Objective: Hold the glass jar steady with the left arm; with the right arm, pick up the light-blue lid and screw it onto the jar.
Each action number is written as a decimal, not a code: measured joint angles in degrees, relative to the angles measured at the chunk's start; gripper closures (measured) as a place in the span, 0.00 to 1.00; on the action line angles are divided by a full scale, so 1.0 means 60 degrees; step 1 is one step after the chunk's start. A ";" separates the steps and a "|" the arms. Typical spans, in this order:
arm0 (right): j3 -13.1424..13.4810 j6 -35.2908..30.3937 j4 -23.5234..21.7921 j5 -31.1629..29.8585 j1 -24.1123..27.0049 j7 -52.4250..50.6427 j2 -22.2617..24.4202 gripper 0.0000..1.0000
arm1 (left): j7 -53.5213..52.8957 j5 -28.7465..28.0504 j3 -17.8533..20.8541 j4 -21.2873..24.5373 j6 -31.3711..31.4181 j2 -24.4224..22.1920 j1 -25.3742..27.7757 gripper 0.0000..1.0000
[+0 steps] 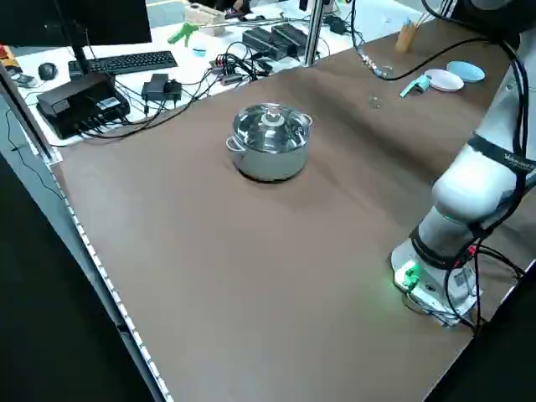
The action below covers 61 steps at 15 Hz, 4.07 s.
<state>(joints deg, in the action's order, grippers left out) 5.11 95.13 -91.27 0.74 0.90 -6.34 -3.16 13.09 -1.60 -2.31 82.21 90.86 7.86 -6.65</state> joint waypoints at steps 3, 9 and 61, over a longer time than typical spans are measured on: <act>-0.0010 0.0017 0.0000 0.0001 -0.0001 0.0000 0.0000 0.00 | 0.0000 -0.0003 0.0001 0.0000 -0.0003 0.0000 0.0013 0.00; -0.0029 0.0067 -0.0009 0.0014 -0.0009 0.0000 0.0000 0.00 | 0.0006 0.0004 -0.0103 0.0002 -0.0008 0.0008 -0.0030 0.00; -0.0202 0.3710 -0.3146 0.8668 -0.1949 -0.2573 -0.4860 0.00 | -2.6868 1.3732 -0.3212 -0.0358 0.4189 0.9518 0.0078 0.00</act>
<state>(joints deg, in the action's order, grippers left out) 3.90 117.39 -110.15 52.75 -10.80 -21.78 -32.32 -148.12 80.80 -21.58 80.06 116.00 64.97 -6.18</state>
